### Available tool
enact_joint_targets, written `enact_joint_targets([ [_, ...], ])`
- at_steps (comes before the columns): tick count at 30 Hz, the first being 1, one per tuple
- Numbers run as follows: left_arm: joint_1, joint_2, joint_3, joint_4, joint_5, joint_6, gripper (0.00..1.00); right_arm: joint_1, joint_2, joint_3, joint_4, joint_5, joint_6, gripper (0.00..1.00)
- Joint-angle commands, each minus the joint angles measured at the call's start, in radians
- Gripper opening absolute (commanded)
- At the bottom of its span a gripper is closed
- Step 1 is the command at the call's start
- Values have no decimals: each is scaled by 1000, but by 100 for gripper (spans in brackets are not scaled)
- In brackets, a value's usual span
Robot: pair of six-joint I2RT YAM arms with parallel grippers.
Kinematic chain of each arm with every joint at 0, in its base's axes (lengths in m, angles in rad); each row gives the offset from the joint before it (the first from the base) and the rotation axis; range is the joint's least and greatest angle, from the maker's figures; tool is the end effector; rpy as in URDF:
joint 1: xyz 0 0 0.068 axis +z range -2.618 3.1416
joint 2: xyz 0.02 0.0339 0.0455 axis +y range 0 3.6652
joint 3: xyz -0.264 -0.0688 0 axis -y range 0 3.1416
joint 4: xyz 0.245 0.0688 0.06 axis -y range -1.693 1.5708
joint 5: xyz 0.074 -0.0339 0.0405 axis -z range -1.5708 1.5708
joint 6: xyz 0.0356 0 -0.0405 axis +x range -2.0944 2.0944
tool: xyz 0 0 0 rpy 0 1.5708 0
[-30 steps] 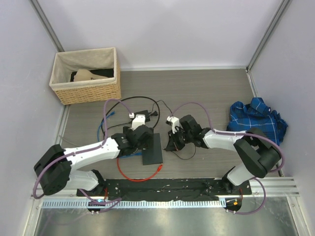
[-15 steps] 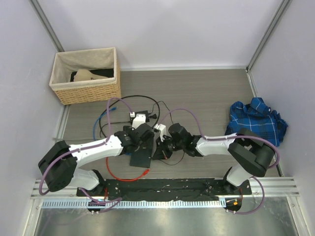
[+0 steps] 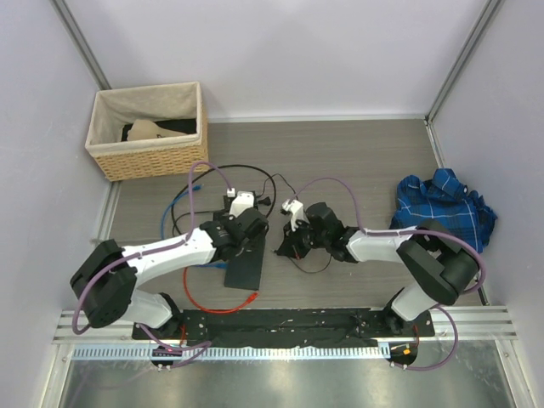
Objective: Insert the plug into the switch port
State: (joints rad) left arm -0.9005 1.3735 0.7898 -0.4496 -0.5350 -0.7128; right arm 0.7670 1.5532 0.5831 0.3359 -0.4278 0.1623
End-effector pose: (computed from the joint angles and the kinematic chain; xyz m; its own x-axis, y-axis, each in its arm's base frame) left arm 0.1753 -0.1919 0.1975 -0.7385 0.0260 -0.6737 0.0384 0.9993 -0.0035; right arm 0.1979 0.2112 0.1462 -0.5619 -0.3374 -0.7552 -0.7917 0.4841 0.3728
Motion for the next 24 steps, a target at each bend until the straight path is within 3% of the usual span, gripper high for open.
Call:
enact_joint_targets([
  [1,5,55,64,-26,-48,24,100,-47,-4,-3,63,-3,-92,1],
  [10,3,133,91,-73,-49,9,100,-72,88,53,98,-106,-122,1],
  [24,5,111,42,-97,-10,-45,100,-71,160,103,167,-207,-89,1],
])
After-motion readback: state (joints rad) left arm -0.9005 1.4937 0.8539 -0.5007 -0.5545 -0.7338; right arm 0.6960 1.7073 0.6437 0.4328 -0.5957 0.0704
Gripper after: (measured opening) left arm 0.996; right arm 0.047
